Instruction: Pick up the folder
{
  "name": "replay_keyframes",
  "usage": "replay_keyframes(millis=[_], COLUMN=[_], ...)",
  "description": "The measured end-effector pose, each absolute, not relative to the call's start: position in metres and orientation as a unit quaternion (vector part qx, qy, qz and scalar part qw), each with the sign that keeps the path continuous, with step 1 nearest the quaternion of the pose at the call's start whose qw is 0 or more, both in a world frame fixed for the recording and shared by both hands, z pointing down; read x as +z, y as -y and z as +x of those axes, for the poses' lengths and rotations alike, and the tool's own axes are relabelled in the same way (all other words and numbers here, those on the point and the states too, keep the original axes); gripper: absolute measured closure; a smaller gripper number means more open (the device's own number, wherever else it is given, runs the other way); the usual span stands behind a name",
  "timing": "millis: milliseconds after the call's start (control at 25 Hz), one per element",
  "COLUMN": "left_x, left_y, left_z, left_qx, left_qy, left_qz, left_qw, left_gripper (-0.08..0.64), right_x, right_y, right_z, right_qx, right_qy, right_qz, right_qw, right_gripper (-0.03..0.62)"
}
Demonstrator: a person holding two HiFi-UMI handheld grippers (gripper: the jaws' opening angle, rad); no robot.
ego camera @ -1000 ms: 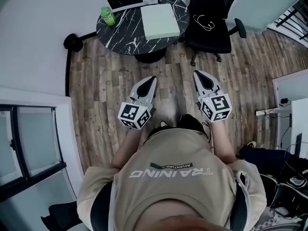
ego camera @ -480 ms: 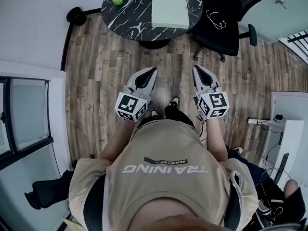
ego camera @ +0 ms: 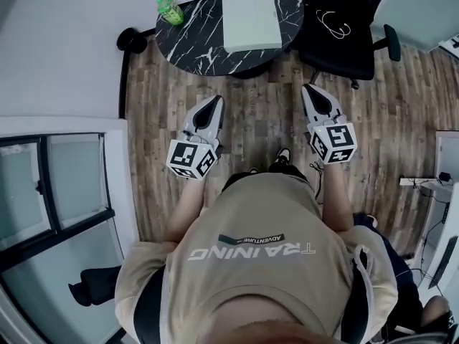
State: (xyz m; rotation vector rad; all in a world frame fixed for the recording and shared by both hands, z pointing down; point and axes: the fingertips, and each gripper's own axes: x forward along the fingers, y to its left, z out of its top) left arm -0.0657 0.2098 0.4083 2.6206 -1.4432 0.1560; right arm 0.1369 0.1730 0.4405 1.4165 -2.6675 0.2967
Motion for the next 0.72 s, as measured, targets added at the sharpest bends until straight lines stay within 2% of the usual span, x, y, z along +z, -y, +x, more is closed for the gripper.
replay_keyframes(millis=[240, 720], left_x=[0.422, 0.422], left_y=[-0.189, -0.143], left_z=[-0.037, -0.037], left_qx=[0.062, 0.05], left_qy=[0.47, 0.474], left_qz=[0.877, 0.874], left_qw=[0.079, 0.089], left_gripper=[0.554, 0.554], right_x=[0.449, 0.449], right_y=[-0.147, -0.112], right_z=[0.14, 0.092], right_qx=[0.1, 0.093], right_qy=[0.89, 0.919], right_qz=[0.443, 0.377], right_qw=[0.038, 0.073], right_gripper=[0.583, 0.583])
